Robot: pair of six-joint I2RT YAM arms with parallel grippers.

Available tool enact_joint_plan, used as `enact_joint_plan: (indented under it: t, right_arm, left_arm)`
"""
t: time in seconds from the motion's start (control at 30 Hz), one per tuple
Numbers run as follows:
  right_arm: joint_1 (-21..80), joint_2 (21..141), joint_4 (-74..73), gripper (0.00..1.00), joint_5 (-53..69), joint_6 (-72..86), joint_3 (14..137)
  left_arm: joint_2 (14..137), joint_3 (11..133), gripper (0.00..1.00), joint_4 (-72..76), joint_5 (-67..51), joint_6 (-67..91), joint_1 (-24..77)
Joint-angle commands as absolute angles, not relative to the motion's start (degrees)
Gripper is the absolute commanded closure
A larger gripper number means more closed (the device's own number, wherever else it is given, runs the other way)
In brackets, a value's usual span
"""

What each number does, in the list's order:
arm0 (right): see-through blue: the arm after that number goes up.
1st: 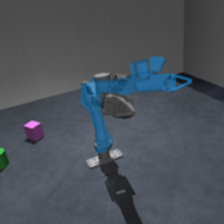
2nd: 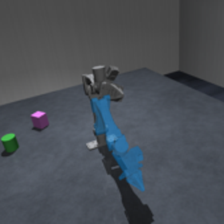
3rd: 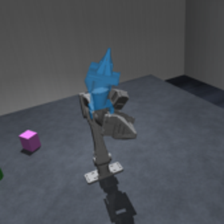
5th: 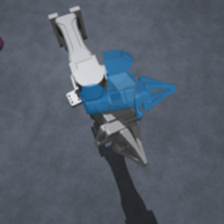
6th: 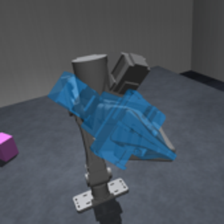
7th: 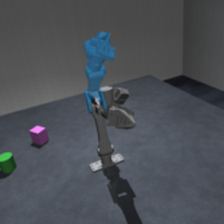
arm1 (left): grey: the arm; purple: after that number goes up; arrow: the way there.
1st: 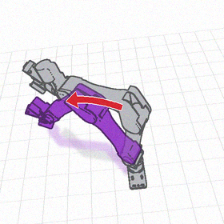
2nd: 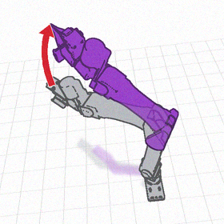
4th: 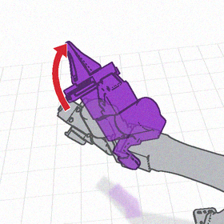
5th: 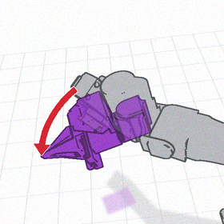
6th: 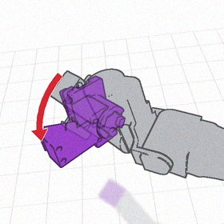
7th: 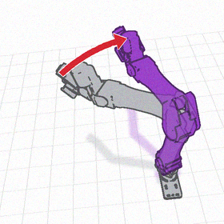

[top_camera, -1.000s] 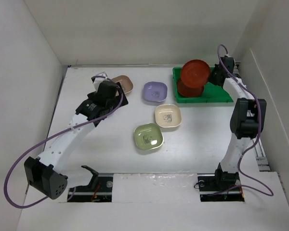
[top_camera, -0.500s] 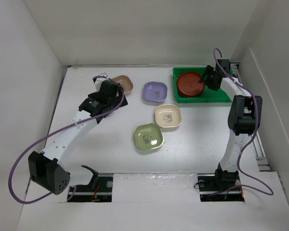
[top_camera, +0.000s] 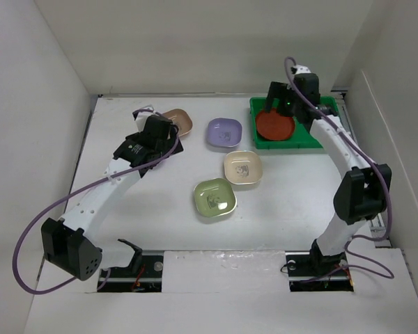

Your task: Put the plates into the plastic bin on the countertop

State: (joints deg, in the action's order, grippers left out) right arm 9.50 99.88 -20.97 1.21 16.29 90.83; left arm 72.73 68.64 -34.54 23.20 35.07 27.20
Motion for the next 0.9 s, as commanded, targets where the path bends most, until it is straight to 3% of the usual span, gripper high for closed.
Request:
enact_joint_plan:
  t: [0.0,0.13,0.4,0.63,0.8,0.87]
  right_arm:
    - [16.0,98.3,-21.2,0.00,2.8,9.2,88.9]
    - [23.4,103.1,-22.6,0.00,2.8,2.9,92.0]
    - [33.2,122.3,-32.7,0.04,-2.8,-1.6,113.5]
    - [35.2,132.8,-36.0,0.08,-2.5,-2.6,123.0]
    - [35.7,137.7,-36.0,0.19,-1.3,-3.4,124.2]
    - [35.7,138.9,-35.4,0.29,-0.6,-3.9,124.7]
  left_arm:
    - [73.3,72.0,0.00,-36.9,26.7,35.7,27.0]
    - [75.1,74.0,0.00,-40.3,29.3,38.0,25.5]
    - [76.3,72.3,0.00,-41.1,27.9,37.4,22.6]
    - [75.7,69.4,0.00,-39.3,27.3,35.6,22.0]
    - [75.7,68.2,0.00,-38.2,26.2,35.6,22.0]
    - [75.7,68.2,0.00,-37.7,26.2,35.1,22.0]
